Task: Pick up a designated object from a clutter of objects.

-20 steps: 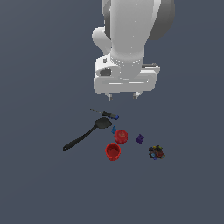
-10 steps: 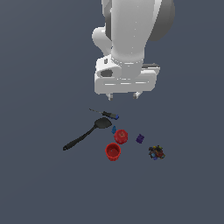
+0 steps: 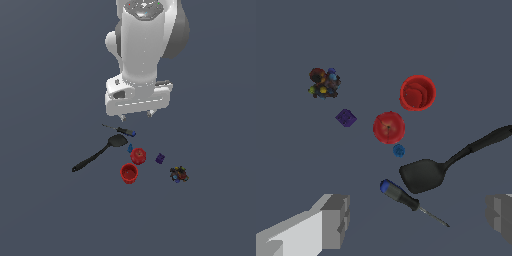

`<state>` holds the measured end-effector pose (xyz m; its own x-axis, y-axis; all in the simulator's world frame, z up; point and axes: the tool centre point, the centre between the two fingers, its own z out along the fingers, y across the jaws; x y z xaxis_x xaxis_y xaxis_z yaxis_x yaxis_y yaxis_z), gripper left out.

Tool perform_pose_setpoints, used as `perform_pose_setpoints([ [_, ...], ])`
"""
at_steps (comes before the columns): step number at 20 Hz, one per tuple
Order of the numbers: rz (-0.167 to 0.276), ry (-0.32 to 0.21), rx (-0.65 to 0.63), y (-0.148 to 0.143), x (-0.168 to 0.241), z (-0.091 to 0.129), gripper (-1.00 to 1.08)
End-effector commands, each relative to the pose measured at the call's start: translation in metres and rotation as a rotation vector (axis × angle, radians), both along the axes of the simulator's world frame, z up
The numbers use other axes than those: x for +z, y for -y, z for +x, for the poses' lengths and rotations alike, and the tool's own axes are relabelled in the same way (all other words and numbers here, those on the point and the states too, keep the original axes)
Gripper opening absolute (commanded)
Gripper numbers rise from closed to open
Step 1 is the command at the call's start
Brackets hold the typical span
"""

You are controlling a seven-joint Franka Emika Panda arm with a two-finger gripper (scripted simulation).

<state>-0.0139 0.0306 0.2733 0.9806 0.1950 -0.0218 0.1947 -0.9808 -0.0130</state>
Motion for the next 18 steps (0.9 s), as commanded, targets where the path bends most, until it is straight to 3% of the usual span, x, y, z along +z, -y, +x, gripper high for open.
perform_pose_setpoints([
  [1, 0.002, 0.001, 0.044, 0.005, -0.012, -0.003, 1.0],
  [18, 0.013, 0.014, 0.395, 0.04, -0.099, -0.038, 1.0],
])
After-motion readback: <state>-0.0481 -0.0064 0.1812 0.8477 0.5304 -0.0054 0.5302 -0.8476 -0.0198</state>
